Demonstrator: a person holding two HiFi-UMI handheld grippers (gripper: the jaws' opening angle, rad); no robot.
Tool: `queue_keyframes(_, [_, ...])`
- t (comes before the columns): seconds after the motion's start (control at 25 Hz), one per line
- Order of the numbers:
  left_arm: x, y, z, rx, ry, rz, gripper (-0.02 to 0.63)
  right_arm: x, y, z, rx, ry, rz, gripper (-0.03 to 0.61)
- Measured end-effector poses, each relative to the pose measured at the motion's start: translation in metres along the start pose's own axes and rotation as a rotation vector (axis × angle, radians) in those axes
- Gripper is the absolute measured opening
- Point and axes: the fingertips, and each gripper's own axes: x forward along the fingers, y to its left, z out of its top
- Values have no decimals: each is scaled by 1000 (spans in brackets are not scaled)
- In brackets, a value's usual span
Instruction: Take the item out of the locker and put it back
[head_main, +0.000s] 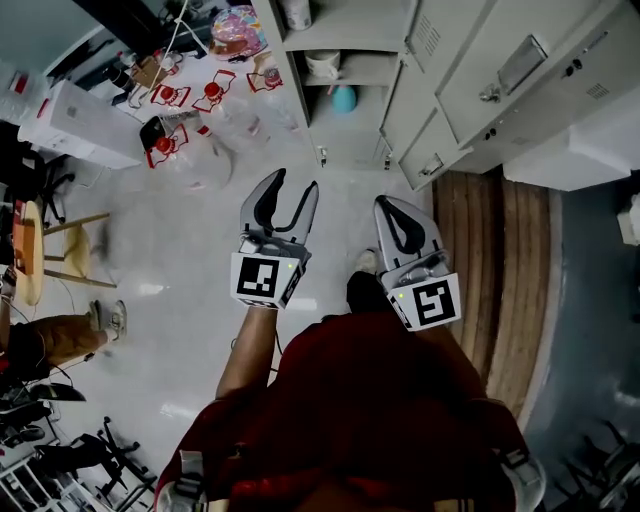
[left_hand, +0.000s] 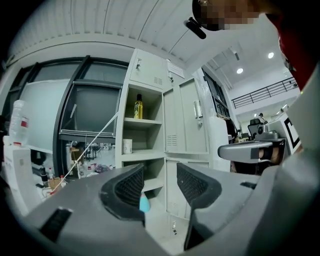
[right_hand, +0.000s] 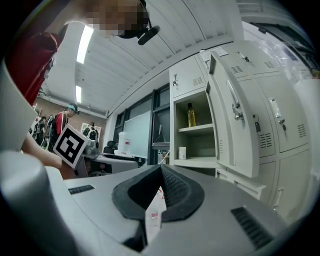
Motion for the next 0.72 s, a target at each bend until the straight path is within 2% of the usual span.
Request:
queue_keyframes(0.36, [65, 5, -19, -30, 31, 49, 195, 29, -48, -21, 57, 13, 19, -3])
queue_keyframes(0.52, [79, 7, -31, -33, 61, 78, 195, 35, -59, -34, 67, 26, 39, -3])
queue_keyframes(0.72, [89, 10, -30, -23, 40, 101, 195, 41, -62, -39, 47, 24, 63, -3])
